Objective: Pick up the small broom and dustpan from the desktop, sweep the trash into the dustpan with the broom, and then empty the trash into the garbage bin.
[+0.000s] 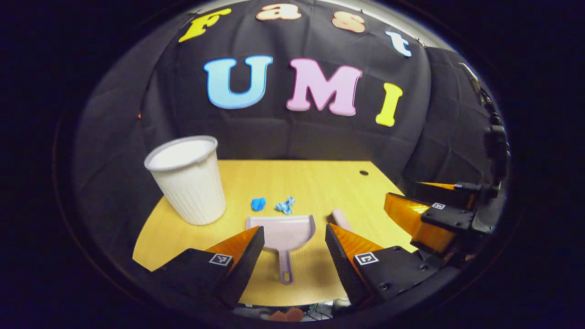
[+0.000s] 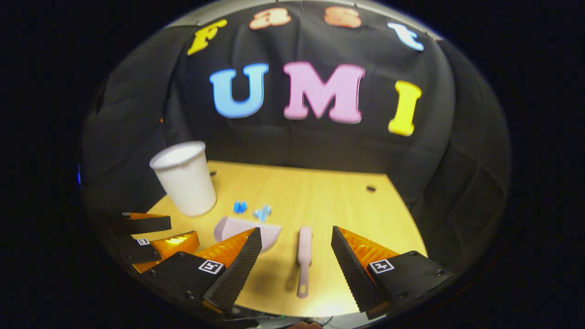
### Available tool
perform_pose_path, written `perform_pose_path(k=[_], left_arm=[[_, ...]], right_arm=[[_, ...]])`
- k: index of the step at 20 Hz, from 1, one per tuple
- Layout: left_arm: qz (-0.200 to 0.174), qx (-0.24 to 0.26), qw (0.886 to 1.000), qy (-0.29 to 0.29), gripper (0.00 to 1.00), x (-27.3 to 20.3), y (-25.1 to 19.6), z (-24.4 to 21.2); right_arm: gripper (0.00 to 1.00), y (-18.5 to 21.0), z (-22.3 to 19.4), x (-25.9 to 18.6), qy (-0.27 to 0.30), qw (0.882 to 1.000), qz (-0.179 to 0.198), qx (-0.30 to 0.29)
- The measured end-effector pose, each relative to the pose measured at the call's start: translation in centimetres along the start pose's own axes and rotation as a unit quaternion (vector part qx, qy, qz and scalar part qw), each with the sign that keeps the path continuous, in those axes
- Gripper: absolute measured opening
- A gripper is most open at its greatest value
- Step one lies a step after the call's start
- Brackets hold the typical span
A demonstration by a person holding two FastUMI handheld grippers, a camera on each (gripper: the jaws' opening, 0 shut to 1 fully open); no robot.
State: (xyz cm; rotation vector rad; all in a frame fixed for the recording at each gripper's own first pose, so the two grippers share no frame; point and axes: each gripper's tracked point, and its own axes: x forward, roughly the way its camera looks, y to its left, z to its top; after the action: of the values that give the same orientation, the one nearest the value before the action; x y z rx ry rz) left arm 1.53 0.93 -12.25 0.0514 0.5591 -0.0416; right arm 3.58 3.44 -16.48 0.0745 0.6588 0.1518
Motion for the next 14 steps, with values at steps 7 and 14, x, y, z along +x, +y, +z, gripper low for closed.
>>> perform_pose_path(k=[7, 14], left_arm=[[0.013, -0.059, 0.936, 0.345, 0.82, 9.8, 2.3, -5.1], [0.055, -0.091, 0.893, 0.438, 0.82, 14.7, 4.1, -4.8]], right_arm=[[1.00, -3.2, -9.6, 10.2, 0.336, 0.941, 0.003, 0.023], [1.00, -2.1, -11.5, 14.1, 0.447, 0.894, 0.023, 0.034]])
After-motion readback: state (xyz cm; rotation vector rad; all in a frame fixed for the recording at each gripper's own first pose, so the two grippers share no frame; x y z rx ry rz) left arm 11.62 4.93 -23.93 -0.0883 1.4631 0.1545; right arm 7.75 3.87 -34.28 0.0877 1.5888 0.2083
